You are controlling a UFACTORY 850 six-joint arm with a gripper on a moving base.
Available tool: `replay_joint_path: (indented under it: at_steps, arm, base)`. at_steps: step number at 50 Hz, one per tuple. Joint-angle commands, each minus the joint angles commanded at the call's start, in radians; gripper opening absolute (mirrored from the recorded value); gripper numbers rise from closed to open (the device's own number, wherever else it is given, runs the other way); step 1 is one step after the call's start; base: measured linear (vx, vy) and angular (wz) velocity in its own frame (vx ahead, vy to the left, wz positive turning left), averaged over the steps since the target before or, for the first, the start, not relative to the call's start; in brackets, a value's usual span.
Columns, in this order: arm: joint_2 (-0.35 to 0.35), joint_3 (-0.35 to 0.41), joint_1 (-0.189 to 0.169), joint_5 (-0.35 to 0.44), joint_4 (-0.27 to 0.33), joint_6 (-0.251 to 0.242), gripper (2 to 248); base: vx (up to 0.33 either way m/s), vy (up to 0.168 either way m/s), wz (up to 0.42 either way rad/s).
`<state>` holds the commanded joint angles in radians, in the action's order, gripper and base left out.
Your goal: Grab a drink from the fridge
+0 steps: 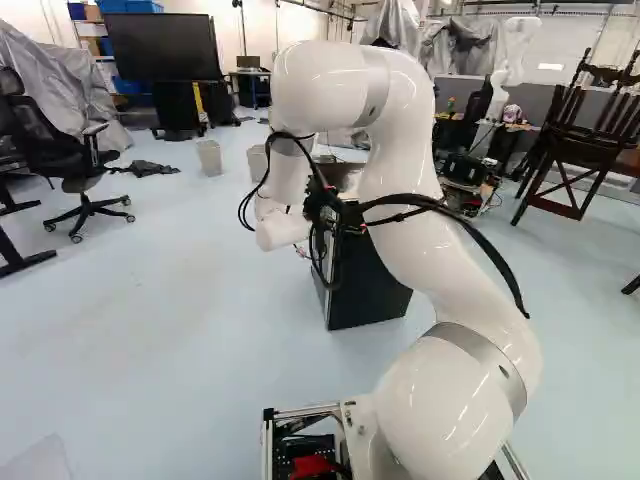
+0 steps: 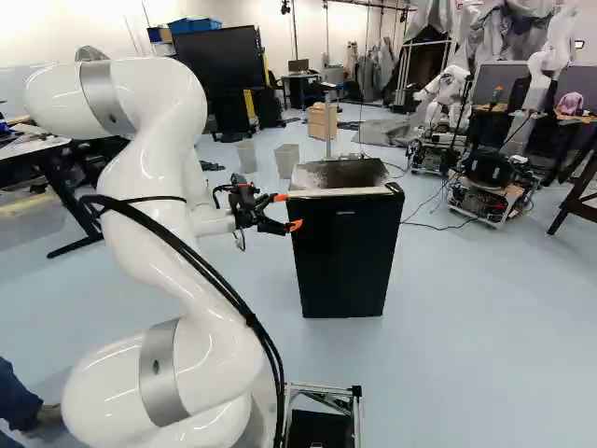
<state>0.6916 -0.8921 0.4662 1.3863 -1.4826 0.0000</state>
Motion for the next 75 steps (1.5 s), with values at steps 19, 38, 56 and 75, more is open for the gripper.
replay_joint_path:
  at_steps: [19,38,56,75]
  arm:
    - [-0.029,0.058,0.003,0.0,0.0,0.0,247]
    - [-0.07,0.141,0.01,0.0,0.0,0.0,247]
    - [-0.116,0.233,0.022,0.0,0.0,0.0,247]
    - [-0.164,0.333,0.038,0.0,0.0,0.0,247]
  base:
    - [0.0,0.0,0.0]
    - [0.0,0.0,0.0]
    - [0.0,0.0,0.0]
    - [0.0,0.0,0.0]
